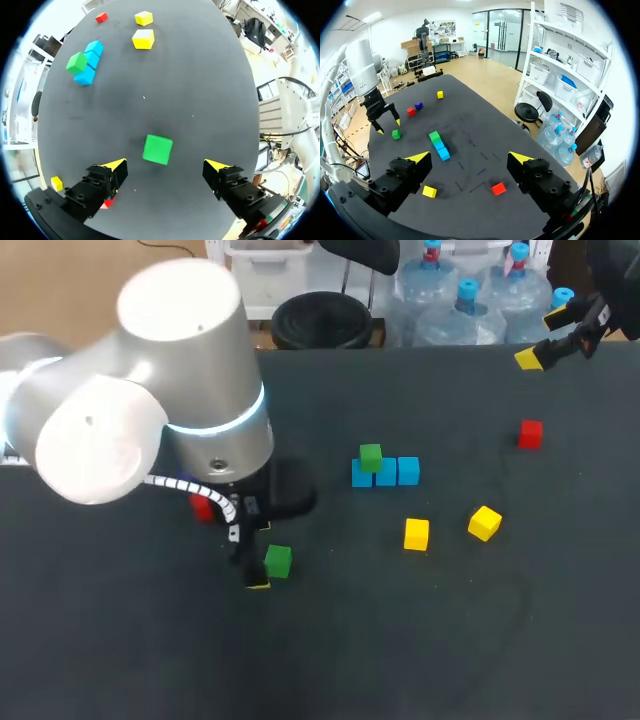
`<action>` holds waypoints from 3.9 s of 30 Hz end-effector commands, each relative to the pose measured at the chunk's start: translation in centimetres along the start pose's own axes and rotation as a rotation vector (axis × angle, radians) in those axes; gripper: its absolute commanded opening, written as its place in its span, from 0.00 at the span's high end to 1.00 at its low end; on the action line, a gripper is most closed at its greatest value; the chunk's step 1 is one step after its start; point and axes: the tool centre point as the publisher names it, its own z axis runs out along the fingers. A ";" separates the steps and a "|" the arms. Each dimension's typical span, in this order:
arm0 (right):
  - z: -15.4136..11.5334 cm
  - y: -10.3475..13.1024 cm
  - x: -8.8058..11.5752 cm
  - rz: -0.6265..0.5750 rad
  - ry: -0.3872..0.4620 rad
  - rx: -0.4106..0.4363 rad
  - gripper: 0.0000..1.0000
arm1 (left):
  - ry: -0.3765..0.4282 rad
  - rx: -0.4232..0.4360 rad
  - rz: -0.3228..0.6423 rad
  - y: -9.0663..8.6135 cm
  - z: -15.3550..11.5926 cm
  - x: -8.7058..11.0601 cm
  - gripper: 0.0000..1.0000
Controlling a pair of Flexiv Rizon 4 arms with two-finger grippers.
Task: Place the blue cubes, place green cubes on the blue cubes, place the yellow cubes on the green cubes, then place the red cubes on the yellow cubes, and place purple cube on the red cubes.
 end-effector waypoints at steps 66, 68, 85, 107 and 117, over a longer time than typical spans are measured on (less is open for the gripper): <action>-0.1 0.1 0.0 0.000 0.000 0.001 0.00 | 0.041 0.084 0.004 2.5 2.0 -2.5 0.00; -0.1 0.1 0.0 0.000 0.000 0.001 0.00 | 0.056 0.088 0.007 2.6 2.4 -2.3 0.00; -0.1 0.1 0.0 0.000 0.000 0.001 0.00 | 0.085 0.091 0.017 3.6 2.7 -1.7 1.00; -0.1 0.1 0.0 0.000 0.000 0.001 0.00 | 0.036 0.019 0.189 6.3 -4.5 -12.7 1.00; -0.1 0.1 0.0 0.000 0.000 0.001 0.00 | -0.018 -0.012 0.404 5.2 -5.1 -19.6 1.00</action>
